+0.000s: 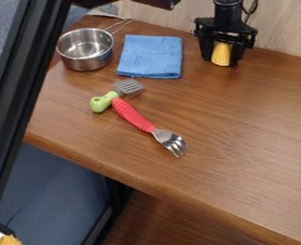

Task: Move the yellow corn to the top middle of the table

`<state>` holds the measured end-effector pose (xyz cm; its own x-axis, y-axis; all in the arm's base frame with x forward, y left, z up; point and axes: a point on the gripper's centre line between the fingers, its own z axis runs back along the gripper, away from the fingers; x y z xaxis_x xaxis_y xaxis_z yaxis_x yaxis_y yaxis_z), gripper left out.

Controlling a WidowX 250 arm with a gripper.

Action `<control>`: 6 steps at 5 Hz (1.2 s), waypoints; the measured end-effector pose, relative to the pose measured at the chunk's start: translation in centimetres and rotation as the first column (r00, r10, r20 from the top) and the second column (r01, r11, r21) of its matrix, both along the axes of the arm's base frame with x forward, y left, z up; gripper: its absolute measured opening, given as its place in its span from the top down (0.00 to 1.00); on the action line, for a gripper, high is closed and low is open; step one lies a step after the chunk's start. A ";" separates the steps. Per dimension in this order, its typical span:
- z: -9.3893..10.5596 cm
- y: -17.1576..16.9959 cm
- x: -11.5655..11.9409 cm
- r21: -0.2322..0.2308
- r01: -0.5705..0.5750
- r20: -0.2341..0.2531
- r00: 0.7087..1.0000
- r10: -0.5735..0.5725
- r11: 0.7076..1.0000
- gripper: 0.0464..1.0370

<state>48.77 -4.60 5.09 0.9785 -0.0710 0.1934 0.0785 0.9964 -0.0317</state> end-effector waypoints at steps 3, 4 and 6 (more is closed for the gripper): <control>0.6 -0.2 -0.2 -0.085 -0.003 -0.004 1.000 0.002 0.996 0.04; 4.8 0.3 -0.4 -0.140 -0.018 0.096 0.995 0.031 0.990 0.04; 10.2 2.5 -2.6 -0.139 -0.053 0.223 0.971 0.084 0.989 0.04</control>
